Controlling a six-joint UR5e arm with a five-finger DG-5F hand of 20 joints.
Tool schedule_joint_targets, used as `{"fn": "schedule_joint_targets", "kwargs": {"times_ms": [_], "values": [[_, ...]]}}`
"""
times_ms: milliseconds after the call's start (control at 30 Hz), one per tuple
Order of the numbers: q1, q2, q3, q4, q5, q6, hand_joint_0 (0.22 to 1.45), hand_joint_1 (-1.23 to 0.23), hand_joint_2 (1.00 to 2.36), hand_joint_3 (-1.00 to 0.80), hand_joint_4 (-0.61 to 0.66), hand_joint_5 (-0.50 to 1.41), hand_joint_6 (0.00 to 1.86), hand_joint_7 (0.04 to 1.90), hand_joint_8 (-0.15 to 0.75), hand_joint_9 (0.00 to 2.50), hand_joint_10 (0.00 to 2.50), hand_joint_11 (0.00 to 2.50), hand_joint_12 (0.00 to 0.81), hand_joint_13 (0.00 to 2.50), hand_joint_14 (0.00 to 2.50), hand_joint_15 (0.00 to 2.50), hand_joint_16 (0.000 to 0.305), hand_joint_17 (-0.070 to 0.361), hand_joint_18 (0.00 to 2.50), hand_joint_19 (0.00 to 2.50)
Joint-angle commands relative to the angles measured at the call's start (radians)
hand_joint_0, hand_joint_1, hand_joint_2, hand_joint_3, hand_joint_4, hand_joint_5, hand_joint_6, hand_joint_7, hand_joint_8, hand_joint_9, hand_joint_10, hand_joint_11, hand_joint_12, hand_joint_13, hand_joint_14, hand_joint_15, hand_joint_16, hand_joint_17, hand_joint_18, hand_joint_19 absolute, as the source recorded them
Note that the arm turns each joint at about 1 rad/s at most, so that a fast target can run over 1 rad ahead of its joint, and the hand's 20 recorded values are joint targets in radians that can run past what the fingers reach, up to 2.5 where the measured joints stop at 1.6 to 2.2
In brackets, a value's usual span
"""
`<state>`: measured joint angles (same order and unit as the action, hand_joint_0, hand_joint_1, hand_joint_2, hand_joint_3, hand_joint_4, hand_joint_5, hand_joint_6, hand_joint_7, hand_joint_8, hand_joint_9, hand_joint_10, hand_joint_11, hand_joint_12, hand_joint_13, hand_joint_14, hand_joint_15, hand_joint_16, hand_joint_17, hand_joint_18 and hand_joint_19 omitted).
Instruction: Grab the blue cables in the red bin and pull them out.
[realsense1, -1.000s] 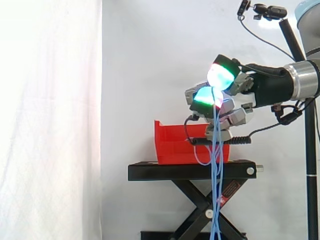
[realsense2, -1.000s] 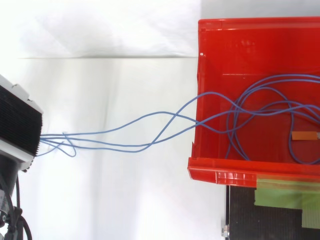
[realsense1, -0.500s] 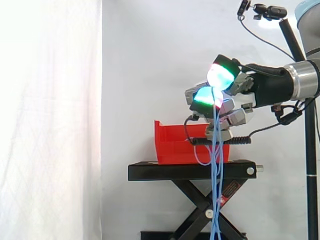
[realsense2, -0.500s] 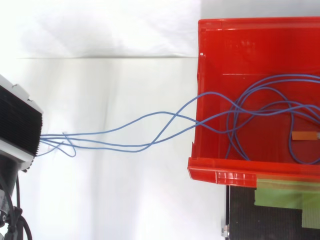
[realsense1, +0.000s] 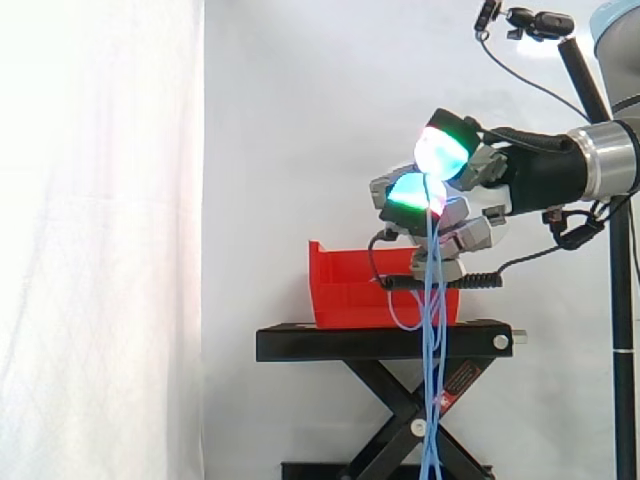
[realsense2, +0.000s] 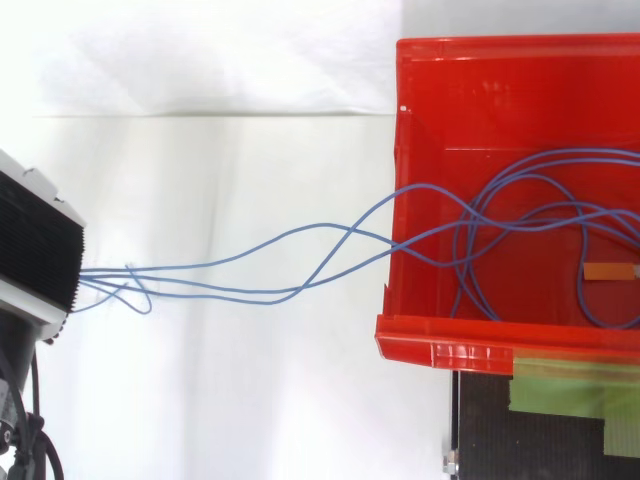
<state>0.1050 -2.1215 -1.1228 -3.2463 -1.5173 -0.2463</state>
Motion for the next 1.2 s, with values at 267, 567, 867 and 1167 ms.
{"fn": "schedule_joint_targets", "kwargs": {"times_ms": [267, 567, 867, 1167], "values": [[-0.001, 0.000, 0.000, -0.001, 0.000, 0.000, 0.95, -0.95, 1.00, -1.00, -0.10, 0.66, 1.12, 0.56, 0.117, 1.47, 0.02, 1.79, 0.251, 1.57, 0.01, 1.85, 0.045, 0.102, 1.11, 1.09], [-0.001, 0.000, 0.000, -0.001, 0.000, 0.000, 0.95, -0.95, 1.00, -0.99, -0.09, 0.67, 1.11, 0.56, 0.119, 1.47, 0.02, 1.79, 0.252, 1.56, 0.01, 1.85, 0.045, 0.101, 1.10, 1.09], [0.001, 0.000, 0.000, -0.001, 0.000, 0.000, 0.95, -0.95, 1.00, -1.00, -0.09, 0.67, 1.10, 0.57, 0.125, 1.47, 0.02, 1.79, 0.252, 1.56, 0.01, 1.85, 0.045, 0.101, 1.10, 1.09], [-0.001, 0.000, 0.000, -0.001, 0.000, 0.000, 0.95, -0.95, 1.00, -0.99, -0.09, 0.67, 1.09, 0.56, 0.128, 1.47, 0.02, 1.78, 0.250, 1.56, 0.01, 1.85, 0.044, 0.099, 1.10, 1.09]]}}
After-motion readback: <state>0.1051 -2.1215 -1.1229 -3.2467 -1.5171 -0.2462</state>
